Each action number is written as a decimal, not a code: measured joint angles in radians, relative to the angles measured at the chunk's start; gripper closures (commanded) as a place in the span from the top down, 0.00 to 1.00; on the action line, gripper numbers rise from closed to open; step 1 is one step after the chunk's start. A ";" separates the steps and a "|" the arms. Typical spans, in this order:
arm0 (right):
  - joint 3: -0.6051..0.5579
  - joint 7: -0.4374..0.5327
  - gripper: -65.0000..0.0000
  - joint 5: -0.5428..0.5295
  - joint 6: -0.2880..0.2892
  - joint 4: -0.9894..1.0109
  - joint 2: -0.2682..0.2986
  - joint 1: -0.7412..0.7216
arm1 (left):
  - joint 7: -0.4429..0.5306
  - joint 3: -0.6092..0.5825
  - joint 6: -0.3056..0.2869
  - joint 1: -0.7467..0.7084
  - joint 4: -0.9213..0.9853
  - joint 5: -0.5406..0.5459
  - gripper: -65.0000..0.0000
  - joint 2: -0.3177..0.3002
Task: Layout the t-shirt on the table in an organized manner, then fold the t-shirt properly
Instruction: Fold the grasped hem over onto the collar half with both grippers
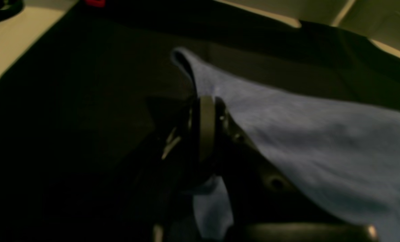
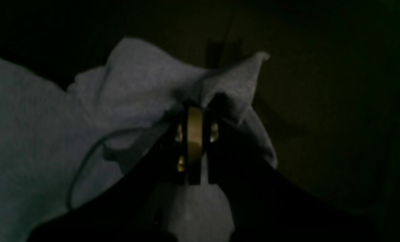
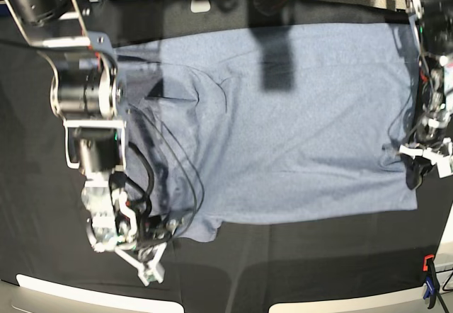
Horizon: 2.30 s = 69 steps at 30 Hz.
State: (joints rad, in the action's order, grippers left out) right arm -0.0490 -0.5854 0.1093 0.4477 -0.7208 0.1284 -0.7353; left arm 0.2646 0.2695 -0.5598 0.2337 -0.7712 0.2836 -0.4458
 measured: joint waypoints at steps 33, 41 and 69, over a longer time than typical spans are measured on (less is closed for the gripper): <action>0.084 -0.072 0.00 0.020 -0.042 -1.000 0.102 0.731 | -0.117 0.229 -0.132 -0.370 -0.405 0.126 0.00 0.047; 0.090 -0.093 0.00 0.021 -0.043 -1.108 0.101 0.864 | -0.124 0.248 -0.132 -0.457 -0.456 0.169 0.00 0.053; 0.128 -0.232 0.00 0.006 -0.044 -1.141 0.101 0.964 | -0.220 0.280 -0.133 -0.562 -0.457 0.108 0.00 0.102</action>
State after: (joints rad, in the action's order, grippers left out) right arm 0.0788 -0.8177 0.1154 0.4038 -1.8614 0.2295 0.2283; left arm 0.0444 0.5491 -0.6926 -0.3283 -1.2282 0.3920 -0.3439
